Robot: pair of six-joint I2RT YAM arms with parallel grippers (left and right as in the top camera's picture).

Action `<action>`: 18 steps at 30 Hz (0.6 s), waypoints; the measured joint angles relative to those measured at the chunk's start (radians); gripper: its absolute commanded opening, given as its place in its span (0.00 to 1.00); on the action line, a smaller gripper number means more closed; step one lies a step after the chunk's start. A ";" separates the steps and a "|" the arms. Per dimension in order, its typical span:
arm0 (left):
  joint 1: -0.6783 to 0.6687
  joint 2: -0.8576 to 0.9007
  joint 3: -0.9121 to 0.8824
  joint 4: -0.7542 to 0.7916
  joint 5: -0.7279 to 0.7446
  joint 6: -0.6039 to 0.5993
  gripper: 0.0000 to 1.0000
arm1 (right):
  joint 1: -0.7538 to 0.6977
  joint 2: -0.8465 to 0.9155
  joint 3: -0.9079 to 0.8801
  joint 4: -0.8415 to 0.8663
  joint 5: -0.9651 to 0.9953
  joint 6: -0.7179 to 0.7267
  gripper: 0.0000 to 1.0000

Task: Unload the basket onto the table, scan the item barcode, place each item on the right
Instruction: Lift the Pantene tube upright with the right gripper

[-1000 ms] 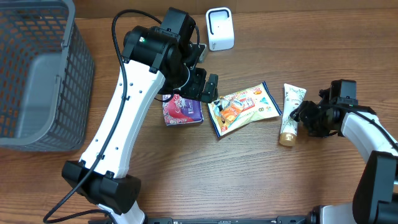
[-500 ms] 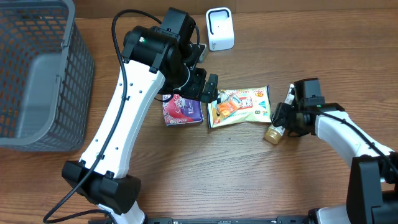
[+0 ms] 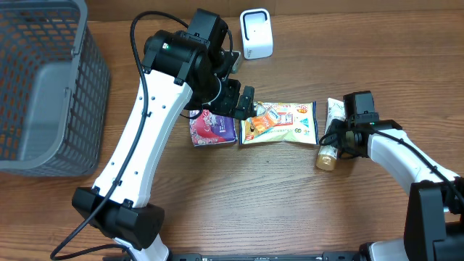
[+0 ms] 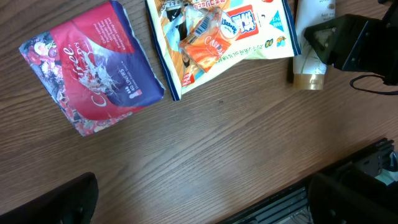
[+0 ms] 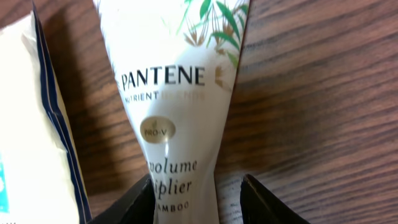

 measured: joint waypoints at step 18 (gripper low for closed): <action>0.000 0.000 0.000 0.000 0.000 0.000 1.00 | 0.000 0.002 -0.055 0.092 0.013 0.029 0.30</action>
